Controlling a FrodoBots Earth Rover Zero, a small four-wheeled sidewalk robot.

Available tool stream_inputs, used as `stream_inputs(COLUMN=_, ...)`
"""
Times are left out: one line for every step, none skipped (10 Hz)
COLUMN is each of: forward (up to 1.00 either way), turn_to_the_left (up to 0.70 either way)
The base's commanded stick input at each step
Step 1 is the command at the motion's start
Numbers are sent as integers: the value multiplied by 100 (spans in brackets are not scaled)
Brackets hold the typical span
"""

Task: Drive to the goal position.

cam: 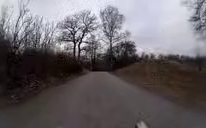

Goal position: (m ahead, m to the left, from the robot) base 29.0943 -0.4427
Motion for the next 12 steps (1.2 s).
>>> stream_inputs(forward=100, turn_to_the_left=0)
stream_inputs(forward=100, turn_to_the_left=0)
stream_inputs(forward=100, turn_to_the_left=0)
stream_inputs(forward=100, turn_to_the_left=-2)
stream_inputs(forward=100, turn_to_the_left=-29)
stream_inputs(forward=100, turn_to_the_left=-40)
stream_inputs(forward=100, turn_to_the_left=-40)
stream_inputs(forward=100, turn_to_the_left=-40)
stream_inputs(forward=100, turn_to_the_left=-40)
stream_inputs(forward=100, turn_to_the_left=-40)
stream_inputs(forward=100, turn_to_the_left=-40)
stream_inputs(forward=100, turn_to_the_left=-40)
